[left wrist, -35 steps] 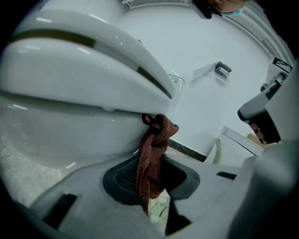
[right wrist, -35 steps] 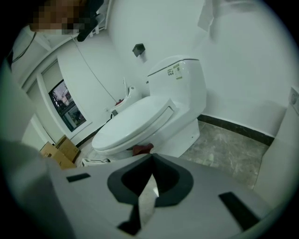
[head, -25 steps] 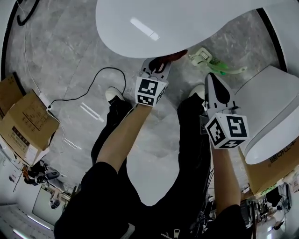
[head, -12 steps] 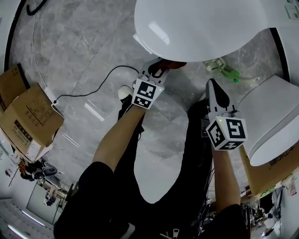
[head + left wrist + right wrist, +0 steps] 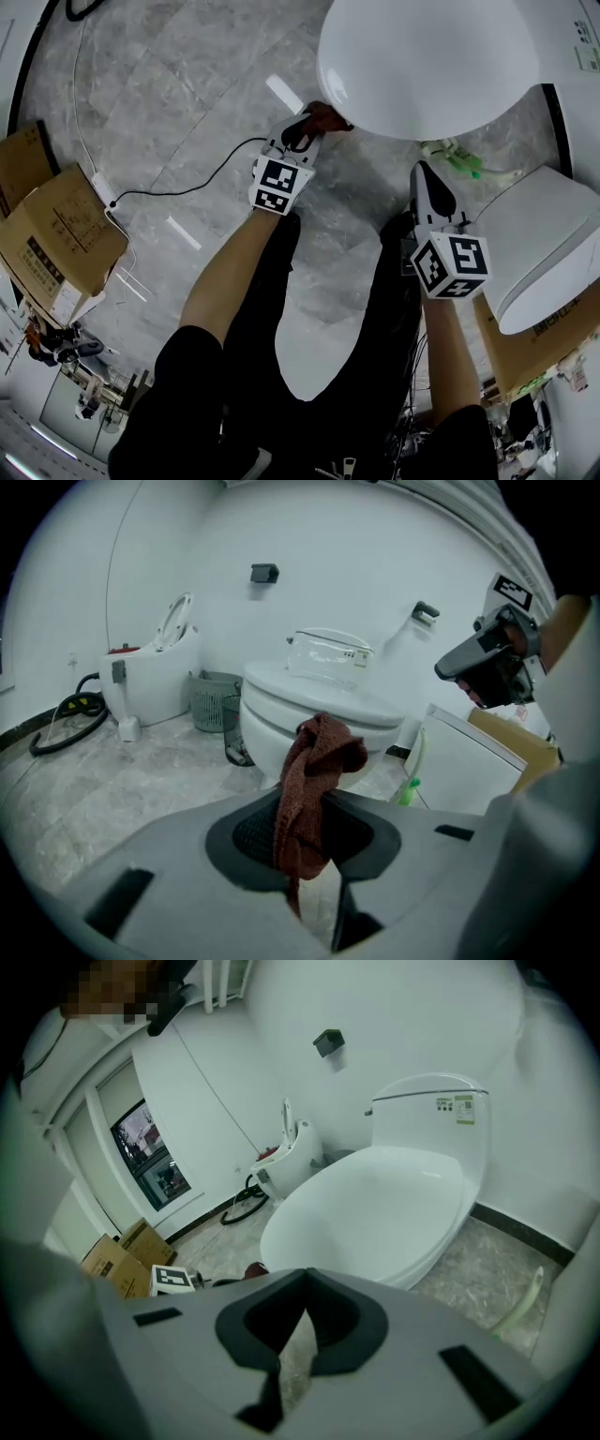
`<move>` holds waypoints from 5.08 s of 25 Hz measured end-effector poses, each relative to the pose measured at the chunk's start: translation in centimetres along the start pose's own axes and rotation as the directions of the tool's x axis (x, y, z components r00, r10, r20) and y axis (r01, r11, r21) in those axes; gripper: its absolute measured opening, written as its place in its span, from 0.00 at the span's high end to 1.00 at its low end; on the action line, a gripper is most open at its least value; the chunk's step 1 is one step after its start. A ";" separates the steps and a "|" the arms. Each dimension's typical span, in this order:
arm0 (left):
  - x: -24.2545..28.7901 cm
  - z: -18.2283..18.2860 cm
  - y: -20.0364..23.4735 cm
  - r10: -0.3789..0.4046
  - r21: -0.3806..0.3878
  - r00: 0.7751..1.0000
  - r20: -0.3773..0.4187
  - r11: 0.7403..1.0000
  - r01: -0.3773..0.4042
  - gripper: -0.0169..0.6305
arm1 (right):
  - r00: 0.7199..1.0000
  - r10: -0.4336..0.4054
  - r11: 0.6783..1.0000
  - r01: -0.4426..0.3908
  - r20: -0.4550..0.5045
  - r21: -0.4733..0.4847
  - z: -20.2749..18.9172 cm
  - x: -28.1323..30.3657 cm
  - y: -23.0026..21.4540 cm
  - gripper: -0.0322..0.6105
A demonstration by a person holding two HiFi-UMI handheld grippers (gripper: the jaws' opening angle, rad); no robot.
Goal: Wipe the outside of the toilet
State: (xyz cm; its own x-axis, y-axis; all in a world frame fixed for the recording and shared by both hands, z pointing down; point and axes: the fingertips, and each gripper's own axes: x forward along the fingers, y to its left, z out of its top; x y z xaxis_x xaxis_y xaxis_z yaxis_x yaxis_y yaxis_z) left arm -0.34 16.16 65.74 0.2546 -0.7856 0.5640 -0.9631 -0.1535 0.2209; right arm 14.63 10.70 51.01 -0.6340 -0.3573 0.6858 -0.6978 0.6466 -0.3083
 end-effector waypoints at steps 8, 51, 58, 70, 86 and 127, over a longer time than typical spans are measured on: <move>-8.6 6.9 7.3 -0.025 0.119 0.997 0.079 0.993 0.015 0.83 | 1.000 -0.020 0.999 0.019 -0.003 -0.034 3.1 0.4 8.3 0.95; 8.9 46.1 18.3 -0.579 0.492 0.777 -0.248 0.616 0.616 0.82 | 0.864 -0.487 0.781 0.364 0.130 0.508 34.9 8.8 3.1 0.95; 18.0 43.1 19.2 -0.662 0.490 0.668 -0.340 0.481 0.727 0.82 | 0.752 -0.651 0.622 0.448 0.106 0.642 34.5 12.0 3.0 0.95; 30.9 35.6 17.3 -0.720 0.443 0.612 -0.327 0.455 0.773 0.82 | 0.614 -0.788 0.401 0.464 0.040 0.790 28.6 18.4 3.3 0.95; 31.8 27.1 14.2 -0.701 0.418 0.602 -0.383 0.450 0.789 0.84 | 0.601 -0.799 0.302 0.418 -0.011 0.857 17.7 17.5 10.7 0.95; 6.5 7.7 10.8 -0.693 0.402 0.583 -0.424 0.433 0.807 0.83 | 0.554 -0.833 0.316 0.490 -0.011 0.812 0.4 8.9 26.3 0.95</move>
State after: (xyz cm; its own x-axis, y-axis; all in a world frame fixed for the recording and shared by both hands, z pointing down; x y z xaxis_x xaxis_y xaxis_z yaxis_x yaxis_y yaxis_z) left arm -9.77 4.79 65.62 0.8529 -0.0979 0.5128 -0.2468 -0.9412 0.2307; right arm -9.51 24.23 48.70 0.2333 -0.7290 0.6436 -0.8020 -0.5185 -0.2966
